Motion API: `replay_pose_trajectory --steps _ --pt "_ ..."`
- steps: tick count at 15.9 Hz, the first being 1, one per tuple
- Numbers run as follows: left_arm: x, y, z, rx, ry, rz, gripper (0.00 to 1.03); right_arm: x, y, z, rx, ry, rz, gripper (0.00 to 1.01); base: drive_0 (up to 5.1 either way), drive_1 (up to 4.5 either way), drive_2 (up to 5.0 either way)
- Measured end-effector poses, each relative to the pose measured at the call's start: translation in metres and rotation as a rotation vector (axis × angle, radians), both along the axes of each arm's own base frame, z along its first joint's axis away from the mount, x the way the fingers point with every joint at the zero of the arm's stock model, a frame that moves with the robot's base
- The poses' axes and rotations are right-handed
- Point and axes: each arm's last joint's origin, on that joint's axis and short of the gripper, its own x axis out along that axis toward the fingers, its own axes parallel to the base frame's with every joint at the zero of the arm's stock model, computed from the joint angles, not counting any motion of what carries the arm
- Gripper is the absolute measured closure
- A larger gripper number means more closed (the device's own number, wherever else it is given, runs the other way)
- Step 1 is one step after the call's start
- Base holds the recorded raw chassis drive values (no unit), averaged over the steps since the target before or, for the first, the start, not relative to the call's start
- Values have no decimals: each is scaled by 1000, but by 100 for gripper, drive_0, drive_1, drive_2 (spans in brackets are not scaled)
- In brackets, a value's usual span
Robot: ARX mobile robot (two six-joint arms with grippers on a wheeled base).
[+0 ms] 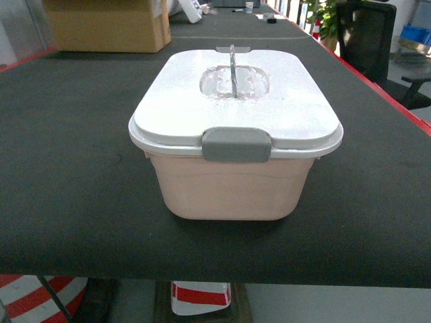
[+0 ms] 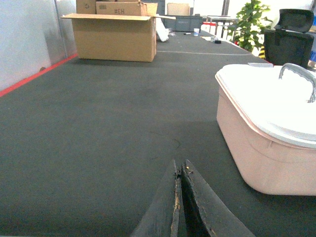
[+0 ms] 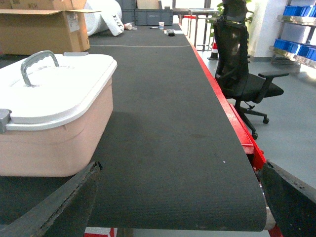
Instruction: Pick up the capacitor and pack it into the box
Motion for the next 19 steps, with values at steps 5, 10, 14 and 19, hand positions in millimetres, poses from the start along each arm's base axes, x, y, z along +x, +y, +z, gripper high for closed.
replay_pose_trajectory --steps 5,10,14,19 --pt "-9 0 -3 0 25 1 101 0 0 0 0 0 0 3 0 0 0" --pt "-16 0 -4 2 12 0 101 0 0 0 0 0 0 3 0 0 0" --pt "-16 0 -4 2 16 0 76 0 0 0 0 0 0 3 0 0 0" --pt "-16 0 -4 3 16 0 3 0 0 0 0 0 0 3 0 0 0"
